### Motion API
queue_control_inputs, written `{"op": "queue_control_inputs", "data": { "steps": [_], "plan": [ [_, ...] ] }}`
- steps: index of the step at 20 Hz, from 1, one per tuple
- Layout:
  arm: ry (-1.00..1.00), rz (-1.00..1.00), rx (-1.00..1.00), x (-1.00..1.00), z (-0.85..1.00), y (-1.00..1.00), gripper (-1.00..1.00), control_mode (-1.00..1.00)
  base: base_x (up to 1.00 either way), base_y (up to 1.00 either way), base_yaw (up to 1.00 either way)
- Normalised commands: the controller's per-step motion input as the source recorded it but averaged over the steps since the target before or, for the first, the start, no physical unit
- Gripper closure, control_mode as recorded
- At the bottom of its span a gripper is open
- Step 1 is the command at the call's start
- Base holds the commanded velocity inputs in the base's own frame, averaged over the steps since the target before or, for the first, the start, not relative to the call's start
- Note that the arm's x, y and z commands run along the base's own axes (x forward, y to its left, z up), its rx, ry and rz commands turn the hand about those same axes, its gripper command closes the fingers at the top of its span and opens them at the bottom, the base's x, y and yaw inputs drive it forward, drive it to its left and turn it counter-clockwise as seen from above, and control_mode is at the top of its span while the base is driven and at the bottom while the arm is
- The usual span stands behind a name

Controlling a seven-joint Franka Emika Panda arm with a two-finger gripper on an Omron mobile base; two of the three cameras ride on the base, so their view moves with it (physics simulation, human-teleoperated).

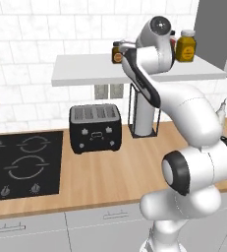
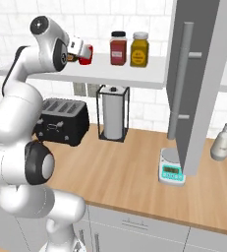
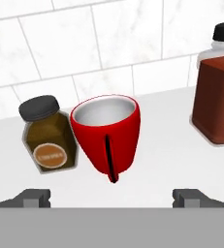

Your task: Gather all objects into one cabinet and sort the glasses and bowls to opposite sides.

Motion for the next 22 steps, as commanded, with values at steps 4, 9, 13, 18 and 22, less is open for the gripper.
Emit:
{"op": "queue_control_inputs", "data": {
  "steps": [4,9,13,18,22],
  "plan": [
    [0.0,0.0,0.0,0.26,-0.04,0.0,-1.0,-1.0,0.0,0.0,0.0],
    [0.0,0.0,0.0,0.14,-0.12,0.0,-1.0,-1.0,0.0,0.0,0.0],
    [0.0,0.0,-0.01,0.24,-0.19,0.0,-1.0,-1.0,0.0,0.0,0.0],
    [0.0,0.0,0.0,0.25,-0.08,0.0,-1.0,-1.0,0.0,0.0,0.0],
    [0.0,0.0,0.0,0.22,-0.01,0.0,-1.0,-1.0,0.0,0.0,0.0]
  ]
}}
